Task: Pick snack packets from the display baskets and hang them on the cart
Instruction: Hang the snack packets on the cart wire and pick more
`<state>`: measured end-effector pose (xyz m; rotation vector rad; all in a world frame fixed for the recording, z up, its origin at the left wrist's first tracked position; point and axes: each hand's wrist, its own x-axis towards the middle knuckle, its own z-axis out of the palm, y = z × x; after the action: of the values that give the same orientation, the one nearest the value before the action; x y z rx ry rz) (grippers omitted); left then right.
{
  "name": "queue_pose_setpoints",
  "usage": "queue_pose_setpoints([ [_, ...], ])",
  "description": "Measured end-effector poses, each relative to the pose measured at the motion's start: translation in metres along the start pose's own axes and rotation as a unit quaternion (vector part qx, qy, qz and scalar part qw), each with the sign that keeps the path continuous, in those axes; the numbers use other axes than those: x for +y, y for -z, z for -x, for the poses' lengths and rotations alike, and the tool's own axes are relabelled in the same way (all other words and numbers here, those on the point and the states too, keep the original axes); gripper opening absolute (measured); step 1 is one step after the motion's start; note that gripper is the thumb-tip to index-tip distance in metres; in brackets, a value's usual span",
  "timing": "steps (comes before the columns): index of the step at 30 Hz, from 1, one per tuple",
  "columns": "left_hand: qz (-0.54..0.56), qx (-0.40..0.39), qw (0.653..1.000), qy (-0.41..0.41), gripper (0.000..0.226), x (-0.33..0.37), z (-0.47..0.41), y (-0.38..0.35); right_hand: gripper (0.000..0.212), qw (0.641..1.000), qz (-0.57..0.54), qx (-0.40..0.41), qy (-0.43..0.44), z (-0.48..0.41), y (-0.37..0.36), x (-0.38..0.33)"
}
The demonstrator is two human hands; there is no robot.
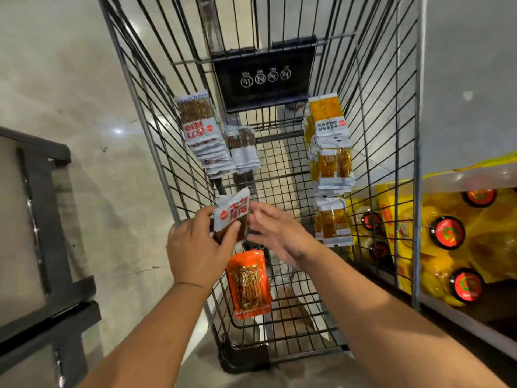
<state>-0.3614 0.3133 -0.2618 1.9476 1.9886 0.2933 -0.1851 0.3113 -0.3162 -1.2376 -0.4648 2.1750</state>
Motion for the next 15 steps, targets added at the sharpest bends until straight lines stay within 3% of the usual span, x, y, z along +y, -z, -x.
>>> queue_pose_setpoints([
  [7, 0.059, -0.013, 0.998, 0.034, 0.069, -0.001, 0.002, -0.002, 0.056, 0.995, -0.057, -0.059, -0.048, -0.01, 0.009, 0.0],
  [10, 0.093, 0.023, 0.995, 0.017, 0.066, -0.005, 0.003, -0.004, 0.038, 0.996, -0.042, 0.005, -0.073, -0.015, 0.024, 0.003],
  [12, 0.103, 0.076, 0.992, -0.006, 0.055, -0.008, 0.004, -0.007, 0.038, 0.993, -0.043, 0.068, -0.087, -0.023, 0.04, 0.005],
  [15, 0.189, 0.167, 0.965, 0.072, 0.05, -0.009, 0.004, -0.011, 0.038, 0.977, 0.002, 0.19, -0.093, -0.045, 0.065, -0.003],
])
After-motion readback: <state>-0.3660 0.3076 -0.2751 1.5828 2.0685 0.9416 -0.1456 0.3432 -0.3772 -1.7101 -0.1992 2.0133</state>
